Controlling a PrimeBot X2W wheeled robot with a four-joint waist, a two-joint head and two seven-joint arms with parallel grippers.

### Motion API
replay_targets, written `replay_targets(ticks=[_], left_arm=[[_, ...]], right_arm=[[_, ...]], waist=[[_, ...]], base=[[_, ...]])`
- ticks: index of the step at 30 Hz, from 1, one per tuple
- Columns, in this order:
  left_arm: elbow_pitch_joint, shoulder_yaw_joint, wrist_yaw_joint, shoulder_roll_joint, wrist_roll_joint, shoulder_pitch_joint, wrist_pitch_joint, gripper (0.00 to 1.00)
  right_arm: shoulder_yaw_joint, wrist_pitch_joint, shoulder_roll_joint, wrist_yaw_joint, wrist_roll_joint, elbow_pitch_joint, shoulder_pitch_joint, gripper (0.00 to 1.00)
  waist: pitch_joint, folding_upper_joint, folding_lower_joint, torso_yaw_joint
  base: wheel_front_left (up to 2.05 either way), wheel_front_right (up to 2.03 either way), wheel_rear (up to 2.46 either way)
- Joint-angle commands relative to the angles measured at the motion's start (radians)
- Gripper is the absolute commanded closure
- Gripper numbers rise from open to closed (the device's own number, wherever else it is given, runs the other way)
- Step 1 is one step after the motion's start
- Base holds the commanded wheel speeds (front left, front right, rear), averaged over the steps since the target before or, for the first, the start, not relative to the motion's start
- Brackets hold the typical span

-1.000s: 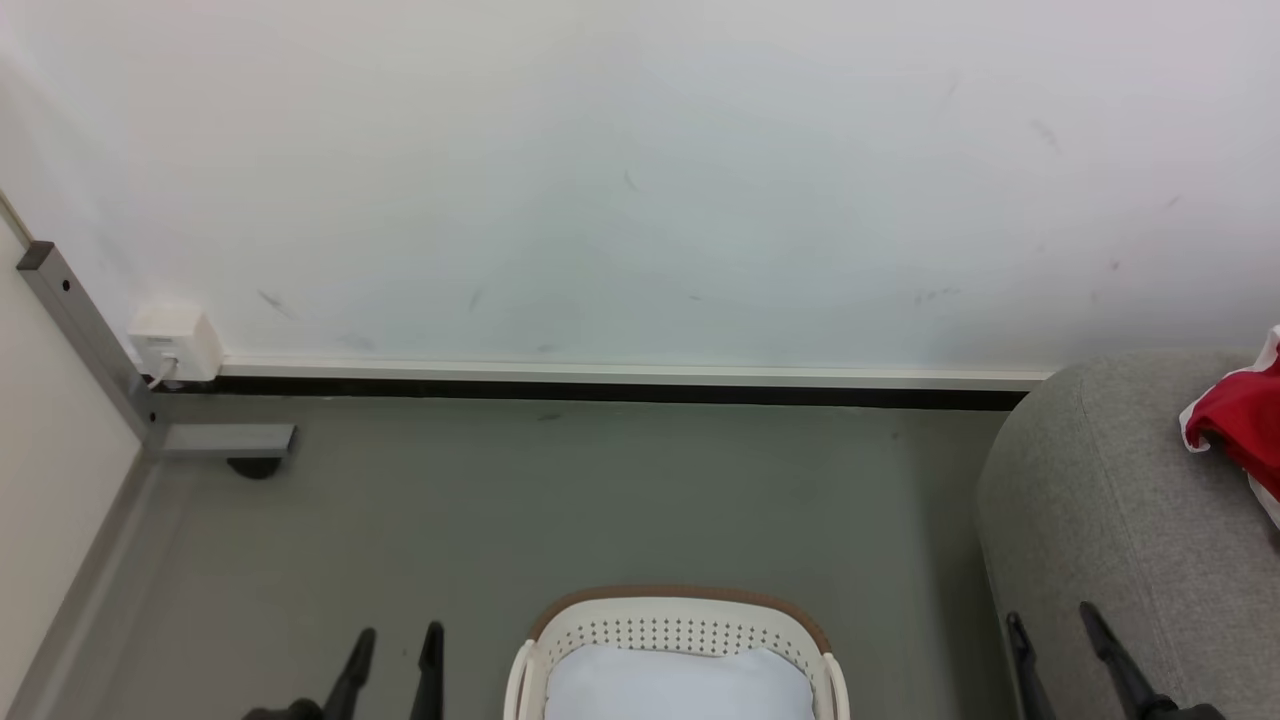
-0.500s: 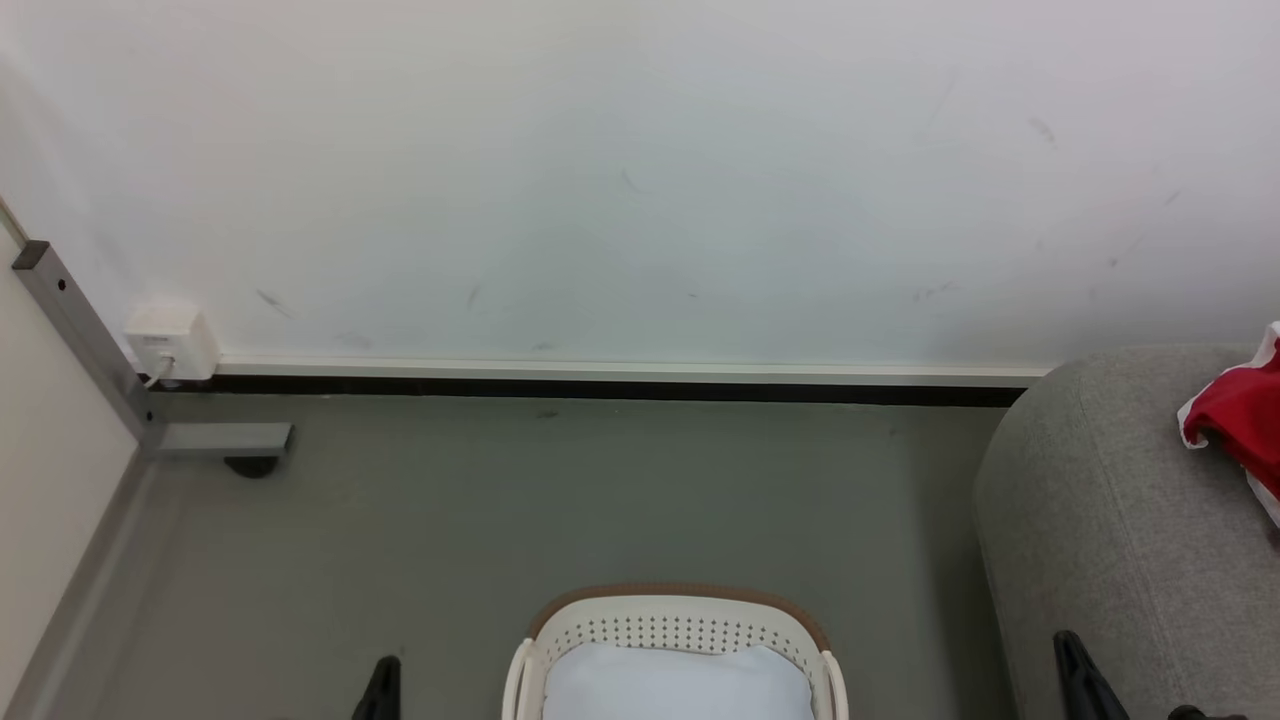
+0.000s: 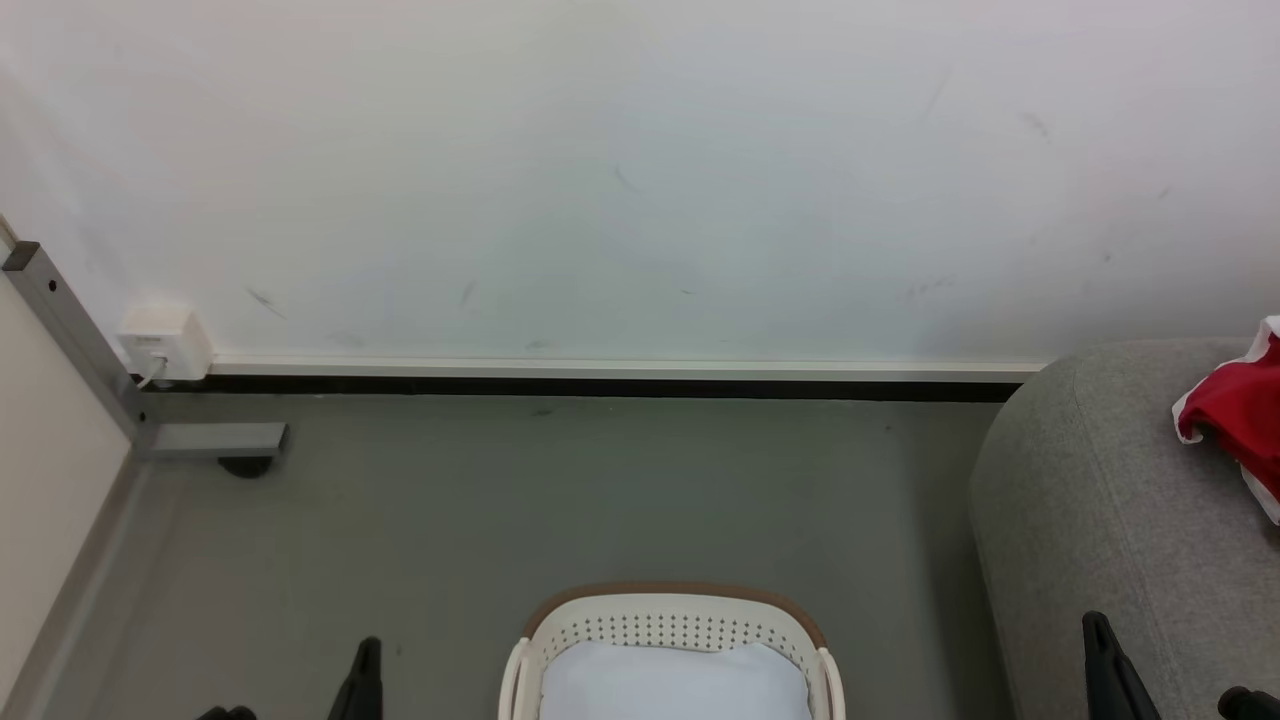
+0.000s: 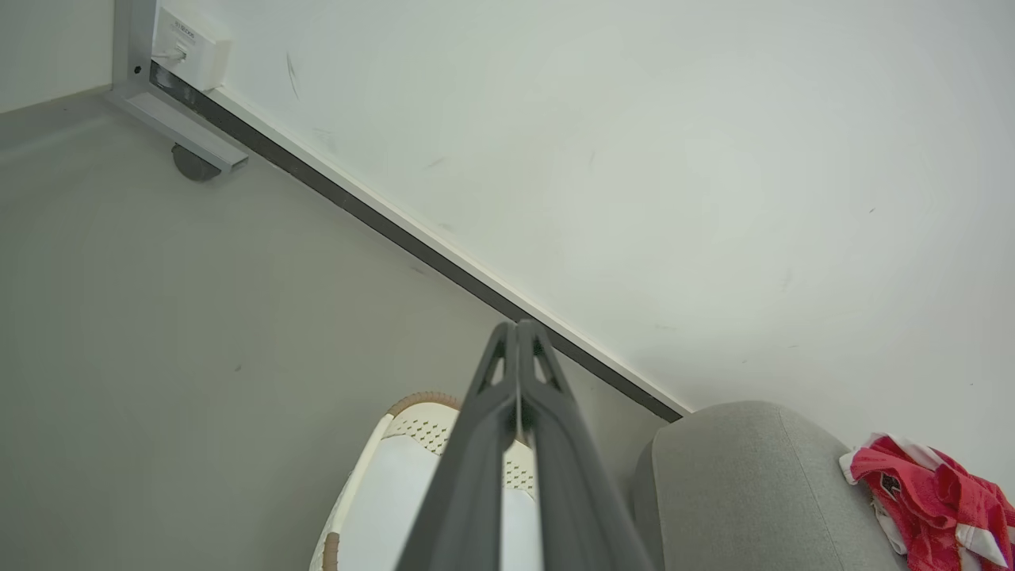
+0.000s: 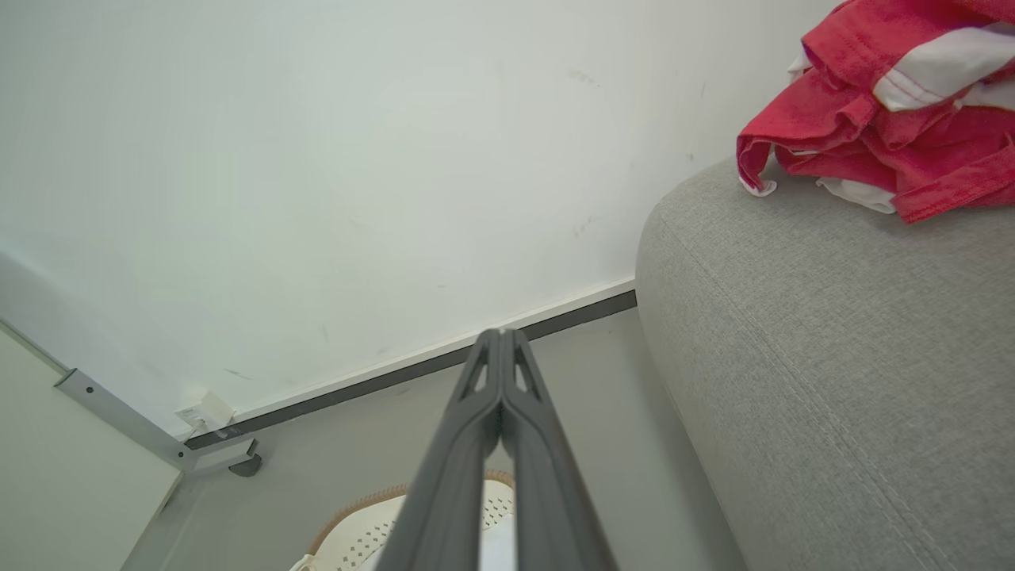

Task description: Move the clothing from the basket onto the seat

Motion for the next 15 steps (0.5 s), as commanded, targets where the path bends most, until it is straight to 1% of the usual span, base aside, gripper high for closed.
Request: replay_targets(ticks=[1, 15], left_arm=[[-0.016, 0.012, -0.005, 0.004, -0.049, -0.026, 0.01, 1.0], [-0.023, 0.039, -0.012, 0.005, -0.236, -0.05, 0.062, 1.0]], right_arm=[[-0.009, 0.011, -0.007, 0.0, 0.056, -0.017, -0.03, 1.0], [-0.028, 0.064, -0.009, -0.001, 0.267, -0.021, -0.054, 1.0]], waist=[[0.001, -0.0001, 0.0, -0.001], [0.004, -0.0001, 0.0, -0.008]], base=[[0.0, 0.0, 0.0], [0.0, 0.0, 0.0]])
